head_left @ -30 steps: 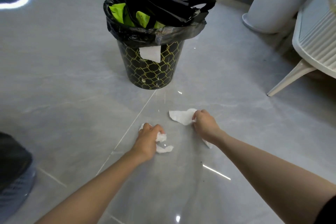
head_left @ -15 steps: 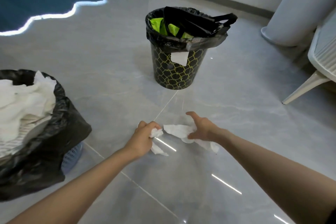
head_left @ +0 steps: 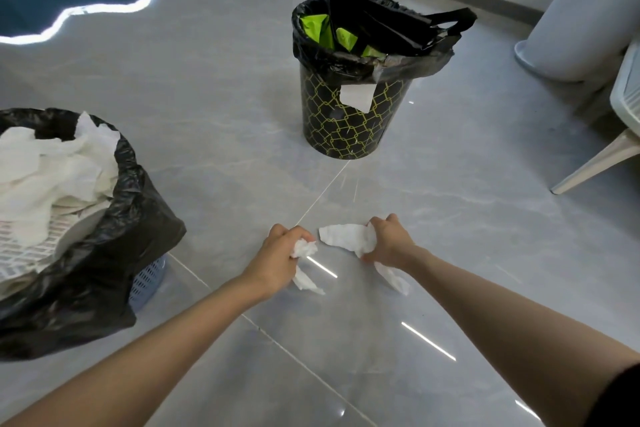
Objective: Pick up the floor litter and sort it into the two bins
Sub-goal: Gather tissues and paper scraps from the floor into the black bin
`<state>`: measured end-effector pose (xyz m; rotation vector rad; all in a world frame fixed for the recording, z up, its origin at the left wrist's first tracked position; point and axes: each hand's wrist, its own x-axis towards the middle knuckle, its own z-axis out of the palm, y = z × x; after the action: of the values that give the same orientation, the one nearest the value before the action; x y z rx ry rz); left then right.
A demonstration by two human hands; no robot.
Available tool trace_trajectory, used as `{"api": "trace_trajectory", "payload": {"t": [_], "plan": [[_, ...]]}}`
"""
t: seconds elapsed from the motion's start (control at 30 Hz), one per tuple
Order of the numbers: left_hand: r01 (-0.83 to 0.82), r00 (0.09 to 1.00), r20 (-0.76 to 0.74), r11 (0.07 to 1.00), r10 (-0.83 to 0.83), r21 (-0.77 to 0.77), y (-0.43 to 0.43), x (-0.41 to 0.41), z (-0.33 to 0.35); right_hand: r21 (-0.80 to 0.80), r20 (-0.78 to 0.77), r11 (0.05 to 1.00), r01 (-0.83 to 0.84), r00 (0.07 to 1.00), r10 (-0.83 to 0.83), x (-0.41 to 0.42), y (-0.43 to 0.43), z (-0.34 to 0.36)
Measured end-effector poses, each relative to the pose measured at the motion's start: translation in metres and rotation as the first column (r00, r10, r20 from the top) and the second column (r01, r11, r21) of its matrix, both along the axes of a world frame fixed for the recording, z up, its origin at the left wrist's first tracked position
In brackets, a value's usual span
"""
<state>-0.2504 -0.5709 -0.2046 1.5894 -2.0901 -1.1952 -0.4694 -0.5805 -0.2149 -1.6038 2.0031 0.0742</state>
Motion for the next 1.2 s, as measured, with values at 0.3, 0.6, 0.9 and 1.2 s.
{"api": "trace_trajectory", "payload": {"t": [0.3,0.6,0.9,1.2], "plan": [[-0.022,0.999,-0.039,0.999,0.020,-0.048,0.001,0.006,0.020,-0.024,0.120,0.999,0.027,0.992,-0.024,-0.002,0.008,0.007],[-0.171,0.975,-0.185,0.944,0.122,-0.282,-0.024,0.030,0.088,-0.097,0.614,0.955,0.279,0.772,-0.163,0.040,-0.019,0.096],[-0.434,0.899,-0.293,0.752,0.325,-0.496,-0.023,0.120,0.185,-0.329,0.752,0.944,0.024,0.612,0.246,0.160,-0.044,0.202],[-0.618,0.770,-0.240,0.599,0.591,-0.509,0.015,0.218,0.197,-0.375,0.715,0.912,-0.169,0.573,0.400,0.296,-0.048,0.222]]}}
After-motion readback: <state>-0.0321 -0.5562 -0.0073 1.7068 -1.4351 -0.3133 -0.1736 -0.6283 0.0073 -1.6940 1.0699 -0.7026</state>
